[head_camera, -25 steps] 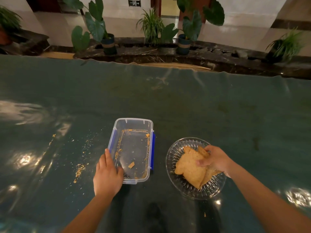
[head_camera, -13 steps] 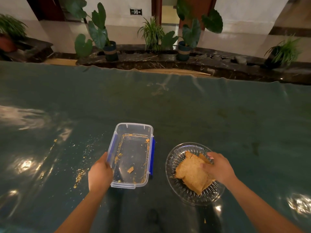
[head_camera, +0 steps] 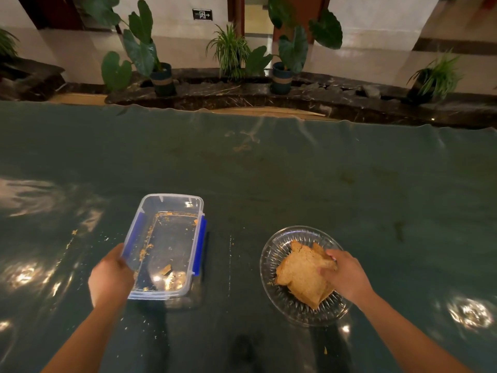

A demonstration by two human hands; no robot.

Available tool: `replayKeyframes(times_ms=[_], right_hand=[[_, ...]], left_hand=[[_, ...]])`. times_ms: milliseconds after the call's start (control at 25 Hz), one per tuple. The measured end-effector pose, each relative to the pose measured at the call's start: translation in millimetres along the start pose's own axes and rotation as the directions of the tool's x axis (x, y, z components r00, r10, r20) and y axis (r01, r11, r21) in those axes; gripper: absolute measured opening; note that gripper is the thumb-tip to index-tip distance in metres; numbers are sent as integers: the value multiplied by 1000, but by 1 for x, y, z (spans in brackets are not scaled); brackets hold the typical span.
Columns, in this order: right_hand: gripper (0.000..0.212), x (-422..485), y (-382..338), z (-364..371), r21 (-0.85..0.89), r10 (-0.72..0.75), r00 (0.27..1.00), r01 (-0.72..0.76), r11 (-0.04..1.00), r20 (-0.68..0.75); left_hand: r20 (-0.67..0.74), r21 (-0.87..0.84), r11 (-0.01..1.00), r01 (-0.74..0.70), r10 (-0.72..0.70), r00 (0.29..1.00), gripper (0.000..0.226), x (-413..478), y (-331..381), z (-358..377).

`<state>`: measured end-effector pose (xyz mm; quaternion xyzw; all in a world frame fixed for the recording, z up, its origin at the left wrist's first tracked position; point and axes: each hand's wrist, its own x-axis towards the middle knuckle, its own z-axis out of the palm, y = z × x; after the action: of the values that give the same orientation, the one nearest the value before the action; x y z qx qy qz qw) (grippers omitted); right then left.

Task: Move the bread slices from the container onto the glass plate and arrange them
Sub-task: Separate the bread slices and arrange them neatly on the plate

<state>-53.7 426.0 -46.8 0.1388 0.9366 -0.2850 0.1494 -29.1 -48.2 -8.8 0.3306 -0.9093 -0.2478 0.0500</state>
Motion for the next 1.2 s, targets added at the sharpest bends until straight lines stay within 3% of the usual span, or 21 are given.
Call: replayKeyframes(times_ms=[200, 280, 360, 440, 560, 720, 880, 960, 1120, 1200], right_hand=[[55, -3, -2, -3, 5, -7, 1000, 7, 1000, 6], [53, -6, 7, -8, 50, 4, 1000, -4, 999, -16], [48, -12, 9, -10, 111, 18, 997, -10, 994, -70], [44, -19, 9, -12, 162, 22, 988, 2, 987, -150], [33, -32, 18, -14, 204, 31, 969, 20, 979, -244], [4, -50, 25, -13, 329, 158, 954, -68, 942, -255], [18, -54, 27, -1, 529, 329, 944, -280, 801, 2], [24, -53, 25, 6, 620, 359, 926, -350, 703, 115], [45, -44, 12, 15, 711, 414, 904, -362, 603, 110], [54, -37, 3, 21, 650, 408, 912, -340, 680, 49]], left_hand=[[46, -23, 1000, 17, -16, 999, 44, -3, -4, 2], [-13, 23, 1000, -10, 10, 1000, 47, -15, 5, 9], [-129, 52, 993, -105, 111, 985, 52, -30, 12, 11], [-144, 61, 968, -243, 249, 958, 52, -52, 27, 16], [21, -28, 902, -430, 431, 902, 51, -92, 63, 42], [286, -226, 874, -431, 482, 828, 48, -138, 115, 92], [509, -314, 864, -393, 503, 698, 47, -157, 166, 134], [588, -263, 901, -346, 434, 683, 49, -157, 182, 152], [650, -155, 936, -316, 338, 681, 49, -158, 192, 168], [654, -153, 948, -280, 310, 690, 49, -160, 192, 170]])
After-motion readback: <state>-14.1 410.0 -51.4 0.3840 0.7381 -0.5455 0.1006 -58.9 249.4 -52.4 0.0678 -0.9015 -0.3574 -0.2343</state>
